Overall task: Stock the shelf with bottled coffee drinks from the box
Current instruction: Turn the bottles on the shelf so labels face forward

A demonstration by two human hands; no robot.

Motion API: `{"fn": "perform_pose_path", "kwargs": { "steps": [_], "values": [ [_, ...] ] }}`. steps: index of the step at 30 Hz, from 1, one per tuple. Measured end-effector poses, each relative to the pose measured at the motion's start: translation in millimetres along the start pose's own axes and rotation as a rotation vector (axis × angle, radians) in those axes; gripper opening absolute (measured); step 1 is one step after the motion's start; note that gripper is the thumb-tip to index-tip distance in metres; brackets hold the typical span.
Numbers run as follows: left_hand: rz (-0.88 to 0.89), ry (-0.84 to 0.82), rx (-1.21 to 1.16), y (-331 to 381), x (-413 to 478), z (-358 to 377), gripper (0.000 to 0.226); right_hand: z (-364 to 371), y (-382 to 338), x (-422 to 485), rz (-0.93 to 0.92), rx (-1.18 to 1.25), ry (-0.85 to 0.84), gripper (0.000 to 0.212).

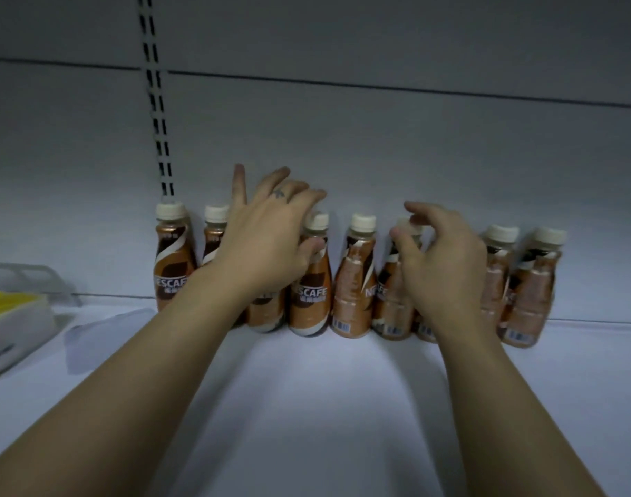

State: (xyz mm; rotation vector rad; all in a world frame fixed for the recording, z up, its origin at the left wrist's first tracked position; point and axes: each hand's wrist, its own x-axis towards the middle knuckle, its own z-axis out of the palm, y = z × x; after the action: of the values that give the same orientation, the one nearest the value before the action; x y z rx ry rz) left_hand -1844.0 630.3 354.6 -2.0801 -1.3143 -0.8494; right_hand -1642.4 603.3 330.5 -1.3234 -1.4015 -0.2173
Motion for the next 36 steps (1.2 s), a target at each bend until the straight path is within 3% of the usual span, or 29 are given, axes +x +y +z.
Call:
{"fn": "perform_pose_path", "kwargs": {
  "steps": [6,12,20,27,31,36],
  "values": [
    [-0.087,-0.263,-0.091,-11,31,-5,0.034,8,3,-1,0.045,-0.106,-0.048,0.053],
    [-0.223,-0.075,-0.183,-4,28,8,0.033,19,-2,-10,-0.035,-0.045,-0.137,0.059],
    [-0.258,0.053,-0.216,3,9,18,0.037,20,-7,-14,-0.047,0.053,-0.233,0.058],
    [-0.143,0.114,-0.157,16,6,13,0.056,8,1,-5,0.068,0.087,0.007,0.047],
    [0.007,0.007,-0.182,34,26,13,0.053,13,10,-4,0.114,-0.014,-0.075,0.063],
    [-0.052,-0.248,-0.285,40,48,12,0.045,13,17,2,0.172,0.008,-0.101,0.067]
  ]
}}
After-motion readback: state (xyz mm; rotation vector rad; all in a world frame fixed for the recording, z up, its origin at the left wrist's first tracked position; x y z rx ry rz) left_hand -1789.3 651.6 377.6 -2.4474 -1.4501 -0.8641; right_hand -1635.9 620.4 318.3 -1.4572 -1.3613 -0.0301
